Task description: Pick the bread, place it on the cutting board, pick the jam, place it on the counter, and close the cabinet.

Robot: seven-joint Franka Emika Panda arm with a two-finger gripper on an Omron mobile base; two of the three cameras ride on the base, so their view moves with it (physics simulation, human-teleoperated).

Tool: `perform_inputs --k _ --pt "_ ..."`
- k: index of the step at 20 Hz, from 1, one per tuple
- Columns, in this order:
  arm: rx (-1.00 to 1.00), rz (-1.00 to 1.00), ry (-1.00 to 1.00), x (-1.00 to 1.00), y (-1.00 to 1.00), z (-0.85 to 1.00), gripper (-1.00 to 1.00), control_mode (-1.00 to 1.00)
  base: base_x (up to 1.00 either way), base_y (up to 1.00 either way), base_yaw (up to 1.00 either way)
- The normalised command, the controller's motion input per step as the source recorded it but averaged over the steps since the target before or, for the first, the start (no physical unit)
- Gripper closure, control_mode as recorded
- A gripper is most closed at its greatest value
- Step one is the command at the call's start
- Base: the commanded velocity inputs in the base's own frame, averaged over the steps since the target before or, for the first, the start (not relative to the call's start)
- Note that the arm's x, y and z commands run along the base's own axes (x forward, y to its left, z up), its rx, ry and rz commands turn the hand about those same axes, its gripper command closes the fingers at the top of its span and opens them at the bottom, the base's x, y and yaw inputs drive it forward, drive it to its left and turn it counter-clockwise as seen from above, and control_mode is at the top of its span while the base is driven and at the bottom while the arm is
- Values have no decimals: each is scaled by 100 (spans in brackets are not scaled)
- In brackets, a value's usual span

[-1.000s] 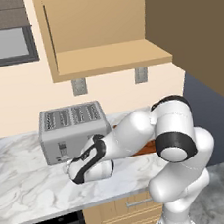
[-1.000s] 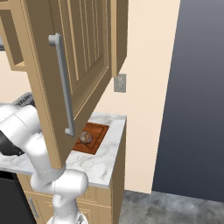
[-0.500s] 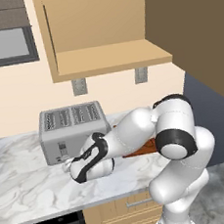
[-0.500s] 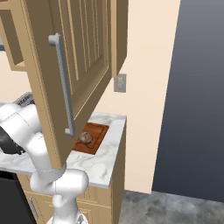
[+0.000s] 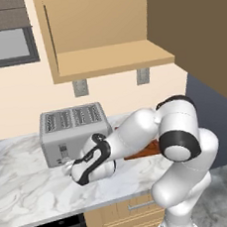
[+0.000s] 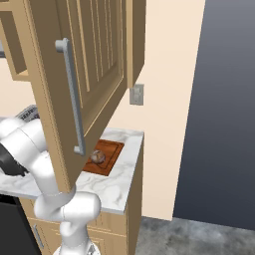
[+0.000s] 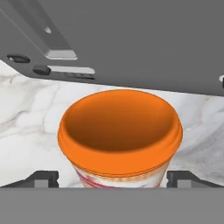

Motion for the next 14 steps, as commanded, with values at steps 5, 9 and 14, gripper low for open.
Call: perform_inputs --k 5,9,14 --pt "0 0 0 -25 0 0 -100 -100 0 0 0" --pt "0 0 0 -24 0 0 -100 -100 0 0 0" --pt "0 0 -6 -18 -3 0 -100 -100 0 0 0"
